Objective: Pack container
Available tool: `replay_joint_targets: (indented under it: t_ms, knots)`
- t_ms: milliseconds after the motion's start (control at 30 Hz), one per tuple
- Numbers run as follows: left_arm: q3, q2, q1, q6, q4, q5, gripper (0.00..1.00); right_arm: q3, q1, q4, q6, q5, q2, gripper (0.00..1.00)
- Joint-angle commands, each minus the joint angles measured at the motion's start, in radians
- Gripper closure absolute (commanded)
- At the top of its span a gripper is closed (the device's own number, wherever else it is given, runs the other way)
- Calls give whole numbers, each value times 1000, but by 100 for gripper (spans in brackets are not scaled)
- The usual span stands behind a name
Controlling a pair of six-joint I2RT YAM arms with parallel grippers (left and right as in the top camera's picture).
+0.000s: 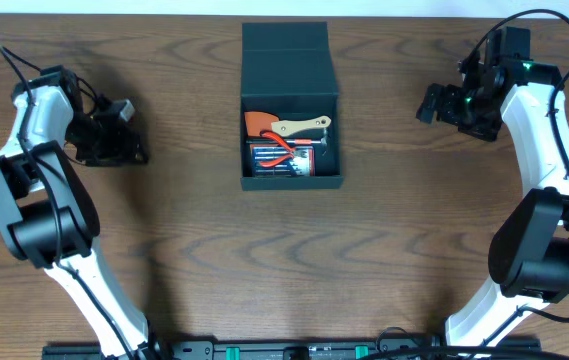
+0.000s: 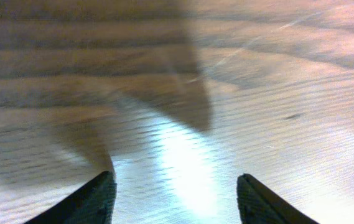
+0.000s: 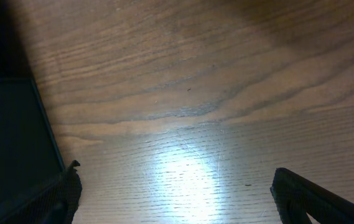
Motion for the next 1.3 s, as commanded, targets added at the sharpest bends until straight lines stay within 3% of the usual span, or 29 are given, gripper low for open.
replay_joint_targets:
  t_ms: [0, 100, 233, 400, 600, 833, 1267]
  knots:
    - [8, -137, -2, -154, 46, 90, 36, -3, 5, 2, 18, -19, 7, 1]
    - [8, -192, -2, -527, 158, 5, 42, -3, 5, 2, 18, -19, 7, 1]
    - [8, -219, -13, -910, 251, -162, 46, -3, 5, 3, 29, -19, 7, 1]
    - [8, -198, -48, -1225, 282, -352, 48, -3, 5, 2, 59, -20, 7, 1]
    - [8, -156, -80, -1452, 370, -425, 49, -3, 5, -6, 59, -23, 7, 1]
    - [8, -97, -78, -1685, 359, -428, 48, -3, 5, -30, 59, -23, 7, 1]
    - [8, -23, -52, -1862, 371, -360, 48, -3, 5, -70, 59, -23, 7, 1]
